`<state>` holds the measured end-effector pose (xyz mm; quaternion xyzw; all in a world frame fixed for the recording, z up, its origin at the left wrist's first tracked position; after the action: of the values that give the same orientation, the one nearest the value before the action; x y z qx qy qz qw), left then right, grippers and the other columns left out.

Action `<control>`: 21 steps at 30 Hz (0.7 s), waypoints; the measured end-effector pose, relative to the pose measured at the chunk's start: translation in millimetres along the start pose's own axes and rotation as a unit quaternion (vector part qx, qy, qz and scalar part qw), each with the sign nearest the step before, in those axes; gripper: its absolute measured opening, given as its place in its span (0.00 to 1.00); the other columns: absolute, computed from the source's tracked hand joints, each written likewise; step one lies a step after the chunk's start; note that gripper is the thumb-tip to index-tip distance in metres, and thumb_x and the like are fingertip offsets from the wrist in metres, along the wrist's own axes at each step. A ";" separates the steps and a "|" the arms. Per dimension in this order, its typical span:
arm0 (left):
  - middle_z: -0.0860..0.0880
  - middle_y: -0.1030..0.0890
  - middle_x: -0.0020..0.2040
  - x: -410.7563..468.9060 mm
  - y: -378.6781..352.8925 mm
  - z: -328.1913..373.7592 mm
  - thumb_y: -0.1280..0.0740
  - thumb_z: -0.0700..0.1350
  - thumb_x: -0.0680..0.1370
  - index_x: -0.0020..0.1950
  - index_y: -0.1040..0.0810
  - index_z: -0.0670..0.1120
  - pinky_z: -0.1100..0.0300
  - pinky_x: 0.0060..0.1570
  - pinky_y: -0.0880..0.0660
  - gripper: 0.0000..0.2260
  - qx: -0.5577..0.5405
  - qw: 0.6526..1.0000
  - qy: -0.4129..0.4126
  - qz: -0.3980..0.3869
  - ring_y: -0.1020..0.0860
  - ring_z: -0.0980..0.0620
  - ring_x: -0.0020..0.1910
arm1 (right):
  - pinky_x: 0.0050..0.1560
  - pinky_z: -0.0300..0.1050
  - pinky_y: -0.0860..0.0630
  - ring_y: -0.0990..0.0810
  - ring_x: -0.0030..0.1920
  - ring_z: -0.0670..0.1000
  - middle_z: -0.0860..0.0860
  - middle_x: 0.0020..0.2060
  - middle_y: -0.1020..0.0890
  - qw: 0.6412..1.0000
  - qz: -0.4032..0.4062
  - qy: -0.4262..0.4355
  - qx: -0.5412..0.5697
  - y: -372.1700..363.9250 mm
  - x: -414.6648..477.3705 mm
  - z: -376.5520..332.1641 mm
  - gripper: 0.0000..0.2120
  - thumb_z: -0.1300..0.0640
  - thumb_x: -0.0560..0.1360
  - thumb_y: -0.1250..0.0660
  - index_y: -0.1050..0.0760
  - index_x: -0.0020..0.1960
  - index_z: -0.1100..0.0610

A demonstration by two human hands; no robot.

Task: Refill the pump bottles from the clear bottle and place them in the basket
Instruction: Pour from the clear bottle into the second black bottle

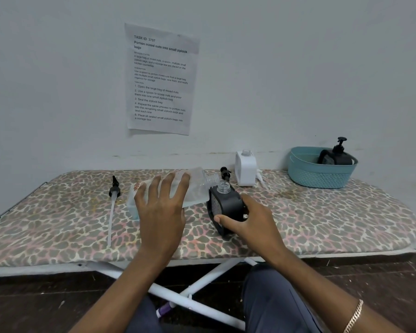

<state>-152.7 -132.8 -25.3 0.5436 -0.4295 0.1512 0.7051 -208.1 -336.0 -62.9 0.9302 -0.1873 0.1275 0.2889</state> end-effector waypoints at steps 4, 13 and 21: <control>0.42 0.23 0.71 1.1 0.9 1.2 0.24 0.32 0.68 0.78 0.28 0.50 0.32 0.71 0.35 0.39 0.005 1.000 -0.002 0.003 0.25 0.35 0.71 | 0.46 0.25 0.27 0.21 0.50 0.31 0.35 0.47 0.18 1.000 0.000 0.004 -0.007 0.1 0.1 -1.9 0.20 0.43 0.71 0.20 0.25 0.57 0.42; 0.42 0.23 0.72 3.4 3.0 2.6 0.24 0.32 0.69 0.78 0.28 0.50 0.33 0.72 0.37 0.39 0.021 1.000 -0.009 0.006 0.27 0.36 0.72 | 0.45 0.27 0.27 0.21 0.48 0.32 0.38 0.45 0.17 1.000 0.001 0.004 -0.008 0.8 -0.1 -3.6 0.17 0.44 0.70 0.20 0.24 0.54 0.43; 0.42 0.24 0.73 5.9 5.1 3.7 0.25 0.31 0.69 0.78 0.27 0.51 0.33 0.72 0.38 0.39 0.032 0.999 -0.011 0.010 0.28 0.36 0.73 | 0.44 0.26 0.27 0.21 0.49 0.31 0.36 0.46 0.18 1.000 -0.002 0.001 -0.003 0.7 0.2 -2.3 0.19 0.43 0.70 0.20 0.24 0.56 0.43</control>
<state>-154.4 -135.8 -17.4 0.5630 -0.4380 0.1660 0.6809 -208.5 -335.2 -60.6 0.9296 -0.1852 0.1275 0.2919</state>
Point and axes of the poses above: each hand's wrist, its own x-axis towards the middle knuckle, its own y-axis out of the back of the hand, z = x × y, the point moved 9 cm from there along x, towards the middle knuckle
